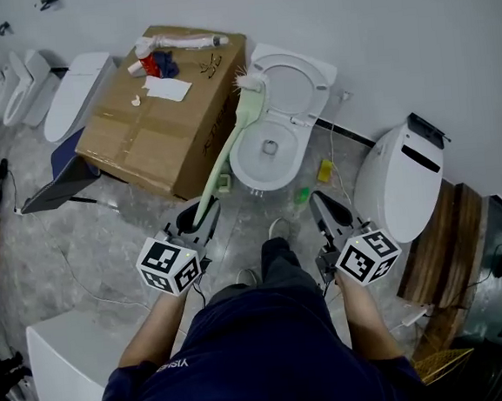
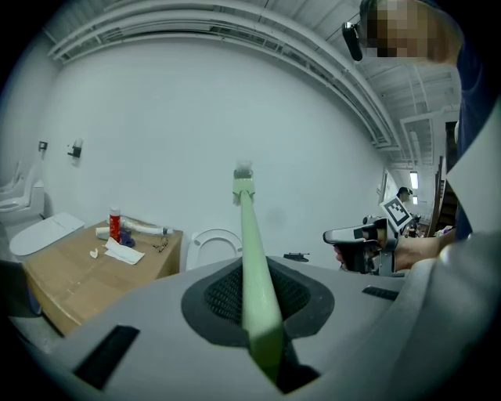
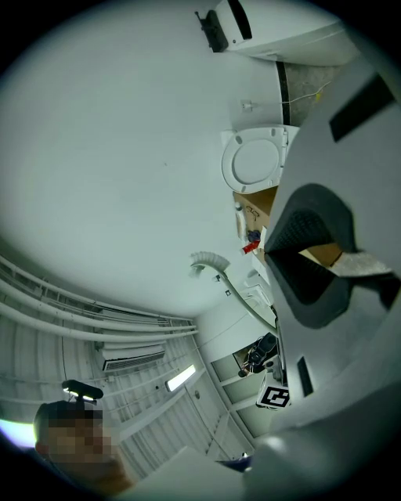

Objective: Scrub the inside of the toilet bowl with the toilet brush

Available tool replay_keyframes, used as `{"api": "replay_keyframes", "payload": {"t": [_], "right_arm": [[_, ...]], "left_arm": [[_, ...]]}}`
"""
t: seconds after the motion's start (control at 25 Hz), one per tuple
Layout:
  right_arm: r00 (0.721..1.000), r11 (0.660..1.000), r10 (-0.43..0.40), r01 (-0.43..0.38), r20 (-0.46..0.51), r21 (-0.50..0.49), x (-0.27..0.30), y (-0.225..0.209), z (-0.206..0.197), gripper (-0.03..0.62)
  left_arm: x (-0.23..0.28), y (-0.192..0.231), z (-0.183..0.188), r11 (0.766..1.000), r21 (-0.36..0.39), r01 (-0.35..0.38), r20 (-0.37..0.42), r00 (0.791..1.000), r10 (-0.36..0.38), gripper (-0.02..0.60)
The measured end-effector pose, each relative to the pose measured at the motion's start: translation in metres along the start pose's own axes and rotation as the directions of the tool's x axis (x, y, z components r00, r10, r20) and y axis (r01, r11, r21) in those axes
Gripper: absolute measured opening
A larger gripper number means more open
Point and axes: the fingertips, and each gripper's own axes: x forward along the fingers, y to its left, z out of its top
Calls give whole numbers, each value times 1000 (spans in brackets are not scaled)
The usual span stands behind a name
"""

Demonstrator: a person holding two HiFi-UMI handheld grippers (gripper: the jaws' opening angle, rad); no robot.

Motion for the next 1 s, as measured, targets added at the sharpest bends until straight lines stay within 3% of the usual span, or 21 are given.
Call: {"api": "replay_keyframes", "payload": {"t": [1.0], "right_arm": [[994,996,81,-79,-72,32,94,-142,85,0]], "left_arm": [[165,29,53,997,-21,-75,-62,995,73,60]]}}
